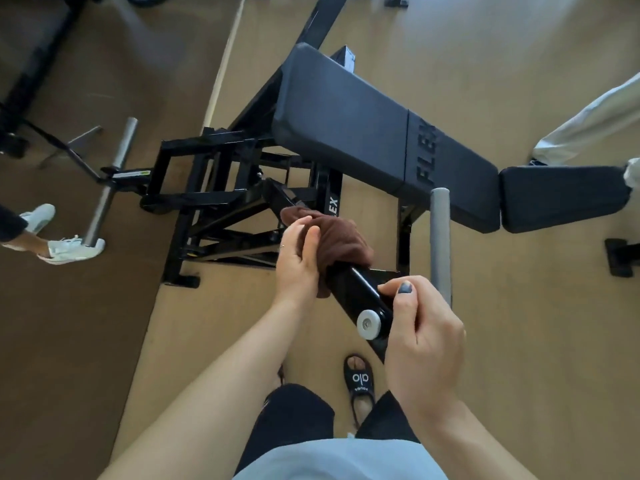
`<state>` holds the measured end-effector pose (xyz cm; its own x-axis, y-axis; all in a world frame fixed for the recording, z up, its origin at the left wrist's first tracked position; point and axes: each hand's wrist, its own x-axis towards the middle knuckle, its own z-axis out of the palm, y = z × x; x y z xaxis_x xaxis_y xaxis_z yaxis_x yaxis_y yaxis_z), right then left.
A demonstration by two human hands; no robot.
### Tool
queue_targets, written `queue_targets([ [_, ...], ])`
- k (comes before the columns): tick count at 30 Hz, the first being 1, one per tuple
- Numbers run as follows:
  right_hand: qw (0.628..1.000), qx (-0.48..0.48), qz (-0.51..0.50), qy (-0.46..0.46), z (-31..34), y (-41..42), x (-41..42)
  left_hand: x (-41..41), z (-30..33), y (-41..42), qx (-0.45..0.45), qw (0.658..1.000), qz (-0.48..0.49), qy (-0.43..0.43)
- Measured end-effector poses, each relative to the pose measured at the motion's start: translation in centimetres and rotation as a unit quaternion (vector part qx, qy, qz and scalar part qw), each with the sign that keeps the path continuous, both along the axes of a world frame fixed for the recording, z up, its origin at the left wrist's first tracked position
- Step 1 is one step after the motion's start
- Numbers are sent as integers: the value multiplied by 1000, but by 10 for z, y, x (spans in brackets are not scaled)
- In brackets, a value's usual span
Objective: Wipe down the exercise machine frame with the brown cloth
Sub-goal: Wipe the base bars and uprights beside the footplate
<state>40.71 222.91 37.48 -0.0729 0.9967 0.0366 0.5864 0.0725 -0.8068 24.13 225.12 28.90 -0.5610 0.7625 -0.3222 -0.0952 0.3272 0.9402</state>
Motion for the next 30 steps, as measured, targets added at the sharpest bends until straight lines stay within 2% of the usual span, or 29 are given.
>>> queue_targets([
  [5,987,-119,58,-92,26,13,-3,-51,-21,42,-65,995,-48,55],
  [8,930,-215,154,-255,47,32,-36,-55,-16,43,-76,992,-84,49],
  [10,882,-279,195,-326,51,43,-72,-45,-10,26,-36,991,-119,40],
  [12,849,-297,205,-385,48,47,-109,-34,-6,10,-2,988,-150,43],
  [15,829,-324,173,-422,38,50,-137,-39,-9,18,4,988,-146,56],
  [19,787,-331,244,-460,18,56,-137,-64,-27,42,-38,987,-129,82],
  [26,770,-259,239,-531,-21,66,-147,-123,-64,94,-131,979,-111,108],
  [30,764,-225,245,-553,-31,66,-144,-120,-60,98,-134,982,-94,89],
])
